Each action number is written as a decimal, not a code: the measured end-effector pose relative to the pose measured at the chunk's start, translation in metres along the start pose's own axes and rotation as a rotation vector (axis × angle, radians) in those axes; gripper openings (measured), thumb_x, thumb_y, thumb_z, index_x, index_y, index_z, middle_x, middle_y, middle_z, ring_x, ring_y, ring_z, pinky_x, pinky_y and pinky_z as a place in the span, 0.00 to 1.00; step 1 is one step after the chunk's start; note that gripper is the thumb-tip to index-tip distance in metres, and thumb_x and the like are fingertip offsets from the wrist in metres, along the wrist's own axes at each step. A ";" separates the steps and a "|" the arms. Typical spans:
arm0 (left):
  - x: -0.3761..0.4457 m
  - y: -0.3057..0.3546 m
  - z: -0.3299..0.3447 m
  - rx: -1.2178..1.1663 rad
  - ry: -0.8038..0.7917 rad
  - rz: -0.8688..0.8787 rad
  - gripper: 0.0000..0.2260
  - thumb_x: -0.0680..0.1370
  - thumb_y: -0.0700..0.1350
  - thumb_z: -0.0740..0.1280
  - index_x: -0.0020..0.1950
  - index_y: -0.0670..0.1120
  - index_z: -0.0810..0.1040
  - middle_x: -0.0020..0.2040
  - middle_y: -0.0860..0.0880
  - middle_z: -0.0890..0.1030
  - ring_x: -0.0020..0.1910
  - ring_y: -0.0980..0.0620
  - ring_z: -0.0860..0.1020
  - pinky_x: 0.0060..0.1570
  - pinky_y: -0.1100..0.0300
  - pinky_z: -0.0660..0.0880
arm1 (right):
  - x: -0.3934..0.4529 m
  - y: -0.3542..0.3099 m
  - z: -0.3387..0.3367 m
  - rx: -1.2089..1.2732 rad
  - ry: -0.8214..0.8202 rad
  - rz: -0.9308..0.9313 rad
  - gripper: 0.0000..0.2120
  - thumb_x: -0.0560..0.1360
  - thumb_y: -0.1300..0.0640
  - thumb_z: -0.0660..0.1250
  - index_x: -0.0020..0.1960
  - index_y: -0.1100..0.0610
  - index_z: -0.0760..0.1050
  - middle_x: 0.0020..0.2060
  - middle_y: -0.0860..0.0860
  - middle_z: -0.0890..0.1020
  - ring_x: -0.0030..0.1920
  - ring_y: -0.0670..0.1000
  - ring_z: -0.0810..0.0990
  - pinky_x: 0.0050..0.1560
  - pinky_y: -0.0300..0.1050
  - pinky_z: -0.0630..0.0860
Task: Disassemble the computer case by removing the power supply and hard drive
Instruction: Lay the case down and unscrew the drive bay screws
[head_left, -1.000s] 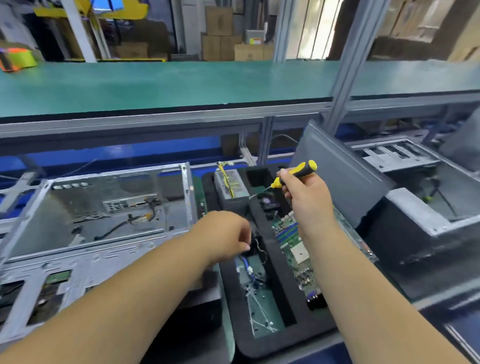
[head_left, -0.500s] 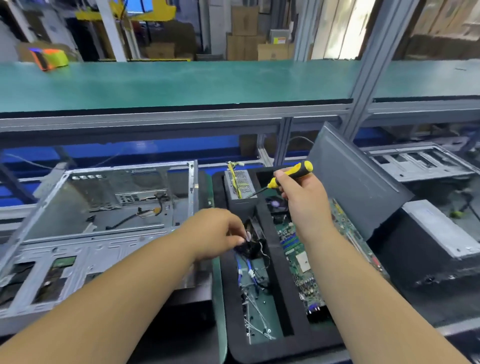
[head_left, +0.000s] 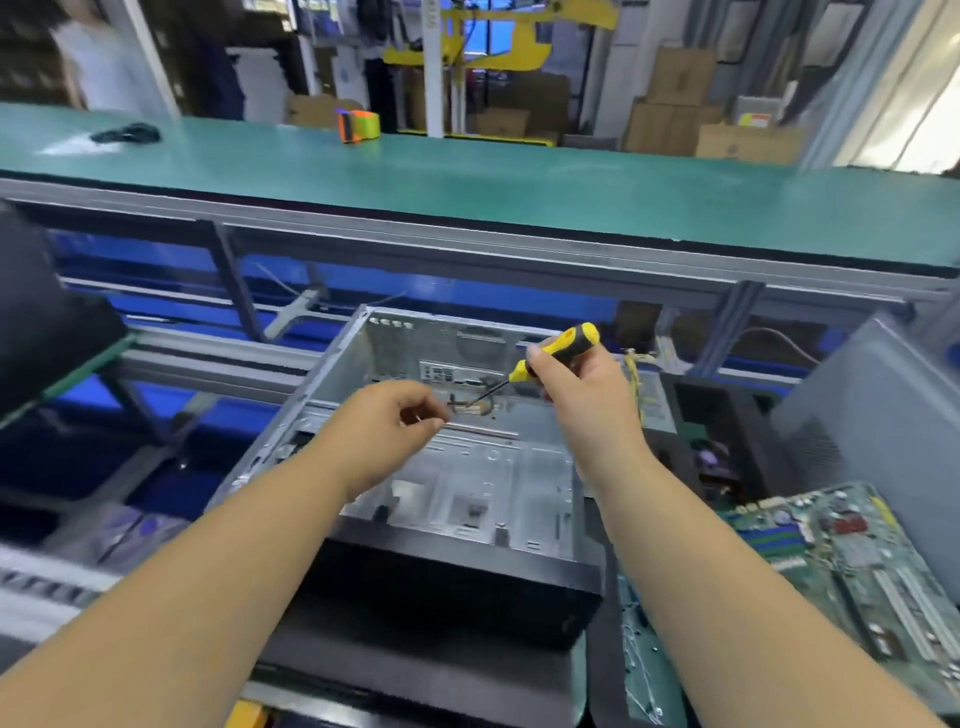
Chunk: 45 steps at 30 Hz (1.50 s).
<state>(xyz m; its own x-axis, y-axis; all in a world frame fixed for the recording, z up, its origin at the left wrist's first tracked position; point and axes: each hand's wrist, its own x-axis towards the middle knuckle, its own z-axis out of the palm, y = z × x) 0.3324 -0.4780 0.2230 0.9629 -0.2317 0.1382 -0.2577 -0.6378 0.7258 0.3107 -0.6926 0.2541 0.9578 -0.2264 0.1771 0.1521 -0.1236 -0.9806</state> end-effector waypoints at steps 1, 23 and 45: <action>-0.003 -0.009 -0.008 0.007 0.017 -0.003 0.08 0.76 0.42 0.71 0.42 0.56 0.81 0.41 0.57 0.82 0.42 0.61 0.78 0.45 0.66 0.74 | -0.001 0.000 0.012 -0.002 -0.022 0.006 0.06 0.78 0.51 0.69 0.44 0.51 0.77 0.35 0.42 0.84 0.40 0.41 0.81 0.46 0.42 0.75; -0.005 -0.088 -0.038 0.088 -0.229 0.084 0.11 0.73 0.40 0.70 0.48 0.56 0.82 0.49 0.57 0.79 0.49 0.59 0.76 0.50 0.67 0.71 | -0.040 0.000 0.123 -0.464 -0.062 0.003 0.10 0.78 0.44 0.65 0.43 0.49 0.74 0.41 0.49 0.83 0.41 0.47 0.78 0.44 0.46 0.74; -0.007 -0.099 -0.036 0.147 -0.168 0.170 0.05 0.73 0.46 0.71 0.45 0.57 0.79 0.43 0.59 0.75 0.45 0.57 0.75 0.45 0.63 0.71 | -0.028 -0.028 0.149 -0.749 -0.281 -0.056 0.06 0.79 0.51 0.65 0.49 0.54 0.74 0.43 0.49 0.80 0.46 0.51 0.78 0.48 0.47 0.74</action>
<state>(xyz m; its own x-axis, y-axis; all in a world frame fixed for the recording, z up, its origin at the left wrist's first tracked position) 0.3540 -0.3868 0.1743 0.8813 -0.4551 0.1271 -0.4350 -0.6764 0.5944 0.3159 -0.5387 0.2639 0.9943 0.0387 0.0993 0.0933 -0.7656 -0.6365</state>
